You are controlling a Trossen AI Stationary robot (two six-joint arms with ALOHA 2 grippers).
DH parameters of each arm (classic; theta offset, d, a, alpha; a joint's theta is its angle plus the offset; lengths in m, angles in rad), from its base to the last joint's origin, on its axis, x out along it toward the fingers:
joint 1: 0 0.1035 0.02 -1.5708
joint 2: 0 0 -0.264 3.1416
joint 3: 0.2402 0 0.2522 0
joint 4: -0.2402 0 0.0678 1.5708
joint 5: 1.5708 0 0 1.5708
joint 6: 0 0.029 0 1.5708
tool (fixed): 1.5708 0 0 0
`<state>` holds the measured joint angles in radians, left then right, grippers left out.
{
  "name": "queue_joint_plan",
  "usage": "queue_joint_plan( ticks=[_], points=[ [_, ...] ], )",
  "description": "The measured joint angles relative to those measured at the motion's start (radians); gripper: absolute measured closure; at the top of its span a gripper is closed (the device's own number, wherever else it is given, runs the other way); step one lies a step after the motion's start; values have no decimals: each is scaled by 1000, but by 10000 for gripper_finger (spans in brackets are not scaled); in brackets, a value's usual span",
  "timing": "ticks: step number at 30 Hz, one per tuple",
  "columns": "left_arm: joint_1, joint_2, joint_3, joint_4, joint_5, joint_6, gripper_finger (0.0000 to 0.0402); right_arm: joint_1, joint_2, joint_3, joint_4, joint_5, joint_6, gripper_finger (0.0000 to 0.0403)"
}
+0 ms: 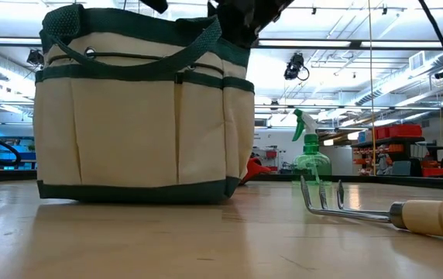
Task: Pick & Place Garden tools in Gardening bag
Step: Put the shear scissors into the gardening bag
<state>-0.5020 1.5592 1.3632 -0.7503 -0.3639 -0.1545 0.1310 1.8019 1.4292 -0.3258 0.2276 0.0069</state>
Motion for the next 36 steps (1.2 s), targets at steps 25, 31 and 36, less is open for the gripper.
queue_joint_plan(
  ticks=[25, 31, 36],
  points=[
    [191, -365, -130, -309, -369, -236, 236, -1, -76, 0, -276, 255, 87, 225],
    [254, -416, -230, -266, -376, -254, 236, -2, -76, 0, -312, 316, 107, 225],
    [344, -446, -317, -145, -319, -204, 236, -3, -76, 0, -314, 315, 119, 225]
  ],
)
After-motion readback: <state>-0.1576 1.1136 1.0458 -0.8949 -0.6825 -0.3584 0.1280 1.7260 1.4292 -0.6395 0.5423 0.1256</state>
